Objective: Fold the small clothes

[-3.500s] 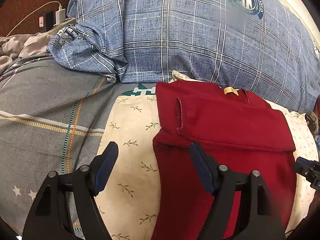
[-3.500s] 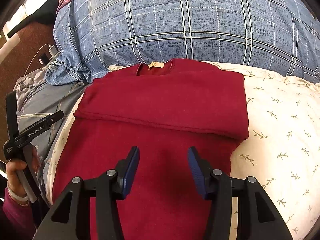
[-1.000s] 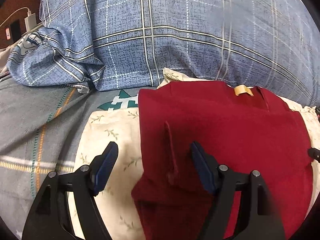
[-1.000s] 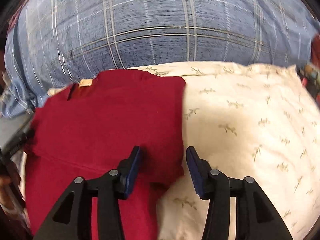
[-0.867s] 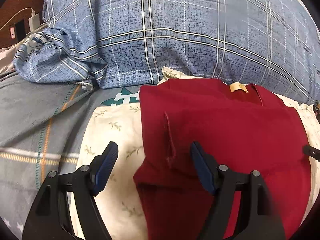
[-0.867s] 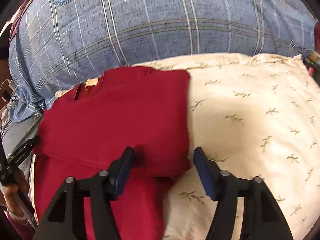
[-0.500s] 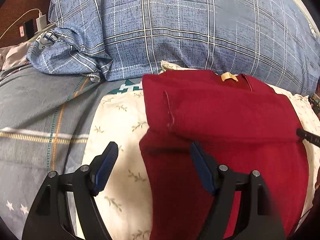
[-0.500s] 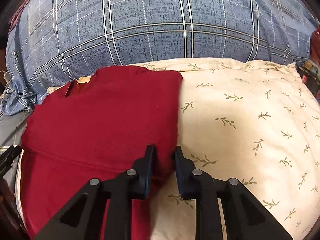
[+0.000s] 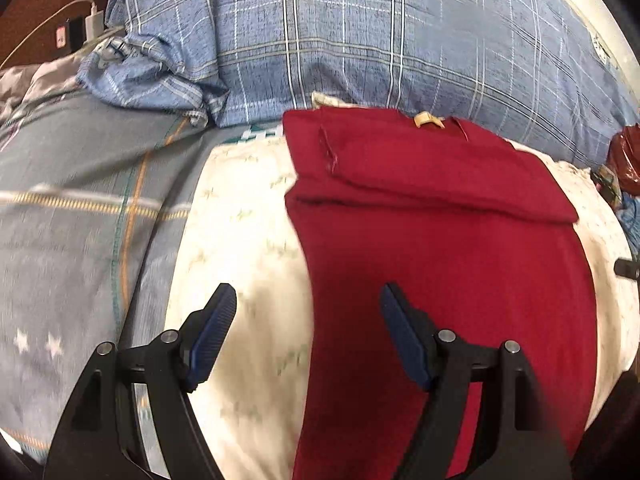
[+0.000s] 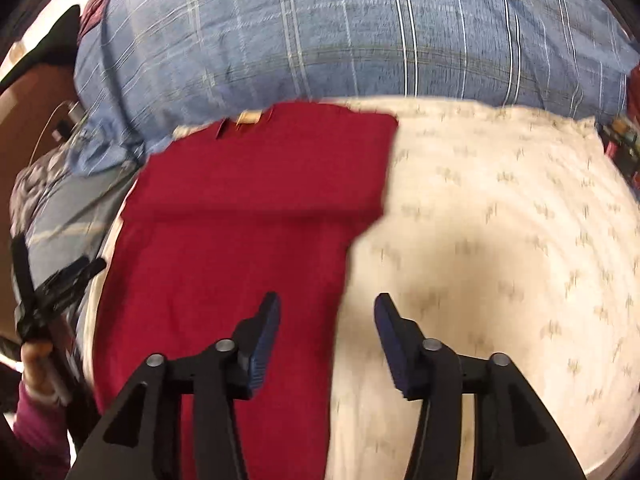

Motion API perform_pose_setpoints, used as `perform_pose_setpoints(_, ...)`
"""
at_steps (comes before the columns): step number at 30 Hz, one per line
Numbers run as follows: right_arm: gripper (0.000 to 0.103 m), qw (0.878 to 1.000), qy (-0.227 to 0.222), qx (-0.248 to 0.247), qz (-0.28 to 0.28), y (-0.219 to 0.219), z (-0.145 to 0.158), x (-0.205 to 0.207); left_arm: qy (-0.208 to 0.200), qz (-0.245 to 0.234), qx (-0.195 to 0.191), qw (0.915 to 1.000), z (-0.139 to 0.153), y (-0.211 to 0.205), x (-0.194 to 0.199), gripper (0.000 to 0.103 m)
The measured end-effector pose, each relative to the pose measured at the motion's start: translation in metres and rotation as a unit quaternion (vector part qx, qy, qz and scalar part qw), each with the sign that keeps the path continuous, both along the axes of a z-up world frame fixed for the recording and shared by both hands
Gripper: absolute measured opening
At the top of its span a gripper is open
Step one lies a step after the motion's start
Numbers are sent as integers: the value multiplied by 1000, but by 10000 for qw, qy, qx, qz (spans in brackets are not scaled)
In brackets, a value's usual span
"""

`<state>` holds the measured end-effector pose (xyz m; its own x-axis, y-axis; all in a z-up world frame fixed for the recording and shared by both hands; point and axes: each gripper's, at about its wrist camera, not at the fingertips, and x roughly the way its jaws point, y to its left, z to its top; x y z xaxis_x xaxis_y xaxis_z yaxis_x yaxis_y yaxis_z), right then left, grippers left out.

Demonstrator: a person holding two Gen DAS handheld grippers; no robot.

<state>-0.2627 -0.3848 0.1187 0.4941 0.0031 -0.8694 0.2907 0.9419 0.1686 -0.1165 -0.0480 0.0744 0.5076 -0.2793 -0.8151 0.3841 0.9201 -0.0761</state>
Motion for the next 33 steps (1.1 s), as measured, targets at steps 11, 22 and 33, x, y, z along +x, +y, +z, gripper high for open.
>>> perform_pose_setpoints(11,52,9965,474,547,426,35,-55,-62,551,-201,-66,9983,-18,40,-56,74)
perform_pose_setpoints(22,8,9988,92,-44,483,44,-40,-69,451,-111,123,9988,-18,49,-77,74)
perform_pose_setpoints(33,41,9955,329,848,250,28,-53,-84,519,-174,123,9984,-18,49,-88,74)
